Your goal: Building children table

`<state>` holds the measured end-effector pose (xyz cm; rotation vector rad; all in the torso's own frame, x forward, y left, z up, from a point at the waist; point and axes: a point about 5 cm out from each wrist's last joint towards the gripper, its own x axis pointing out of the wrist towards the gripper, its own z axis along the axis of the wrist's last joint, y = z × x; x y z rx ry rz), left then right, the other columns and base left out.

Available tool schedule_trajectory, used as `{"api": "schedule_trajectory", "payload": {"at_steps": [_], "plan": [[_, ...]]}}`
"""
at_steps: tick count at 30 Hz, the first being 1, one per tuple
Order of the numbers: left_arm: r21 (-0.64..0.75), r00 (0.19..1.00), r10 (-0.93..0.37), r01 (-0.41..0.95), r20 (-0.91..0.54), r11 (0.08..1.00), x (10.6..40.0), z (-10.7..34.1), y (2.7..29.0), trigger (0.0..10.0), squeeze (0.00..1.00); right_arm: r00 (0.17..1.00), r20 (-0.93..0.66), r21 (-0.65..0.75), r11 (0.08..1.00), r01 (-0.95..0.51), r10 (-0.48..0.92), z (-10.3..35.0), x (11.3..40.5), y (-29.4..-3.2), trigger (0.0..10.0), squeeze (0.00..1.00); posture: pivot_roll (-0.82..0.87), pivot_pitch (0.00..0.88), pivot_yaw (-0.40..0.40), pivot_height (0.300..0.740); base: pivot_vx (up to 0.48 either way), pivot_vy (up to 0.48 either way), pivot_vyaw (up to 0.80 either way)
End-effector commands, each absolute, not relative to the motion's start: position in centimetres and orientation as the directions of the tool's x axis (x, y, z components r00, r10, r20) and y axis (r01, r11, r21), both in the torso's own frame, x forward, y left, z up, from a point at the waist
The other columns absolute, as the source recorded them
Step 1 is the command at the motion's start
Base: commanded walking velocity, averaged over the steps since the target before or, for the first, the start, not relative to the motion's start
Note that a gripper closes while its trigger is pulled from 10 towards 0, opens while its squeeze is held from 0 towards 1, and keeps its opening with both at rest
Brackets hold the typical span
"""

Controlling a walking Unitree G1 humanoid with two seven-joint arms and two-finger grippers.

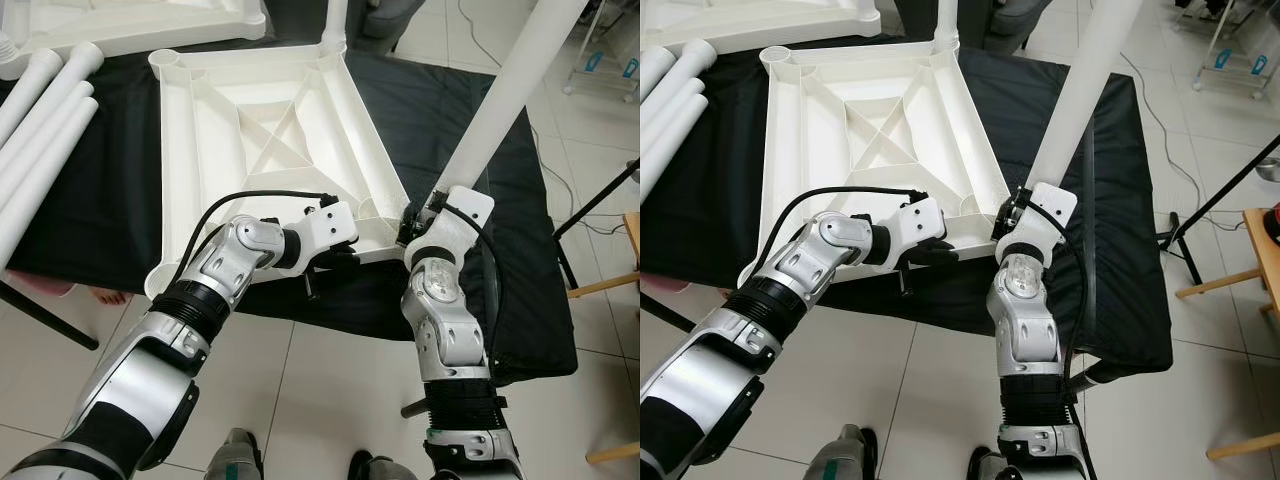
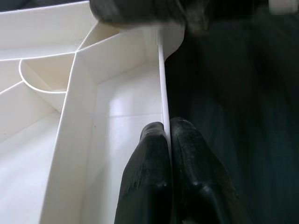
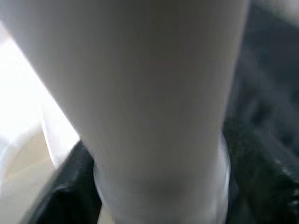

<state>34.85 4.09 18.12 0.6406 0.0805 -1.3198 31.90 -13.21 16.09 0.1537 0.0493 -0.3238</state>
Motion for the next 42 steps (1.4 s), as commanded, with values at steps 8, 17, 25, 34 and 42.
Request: {"api": "schedule_trajectory", "payload": {"at_steps": [8,17,25,34,42], "plan": [[0.409,0.244,-0.921,0.906,-0.304,0.106,34.4,19.0,4.2,0.0,0.00,0.996,-0.014,0.259,0.962,0.090,-0.089,15.8,31.3,-12.4,10.0,0.00,0.16,0.192,-0.018,0.740,0.000,0.000,0.00],[0.406,0.237,-0.923,0.908,-0.303,0.100,34.4,18.9,4.1,0.0,0.00,0.979,0.202,0.123,0.992,0.007,-0.032,18.9,31.2,-13.6,10.0,0.00,0.16,0.191,-0.015,0.740,0.000,0.000,0.00],[0.403,0.232,-0.924,0.910,-0.305,0.095,34.4,18.9,4.1,0.0,0.00,0.968,0.249,0.043,0.999,0.022,-0.033,19.6,31.4,-14.8,10.0,0.00,0.16,0.193,-0.012,0.740,0.000,0.000,0.00],[0.401,0.233,-0.923,0.911,-0.306,0.097,34.4,18.9,4.2,0.0,0.00,0.944,0.294,-0.072,0.989,-0.132,0.148,21.0,31.1,-14.7,10.0,0.00,0.16,0.194,-0.010,0.740,0.000,0.000,0.00],[0.398,0.230,-0.924,0.912,-0.305,0.096,34.3,19.0,4.2,0.0,0.00,0.906,0.237,-0.186,0.931,-0.313,0.352,21.5,30.2,-16.2,10.0,0.00,0.15,0.202,-0.010,0.740,0.000,0.000,0.00]]}}
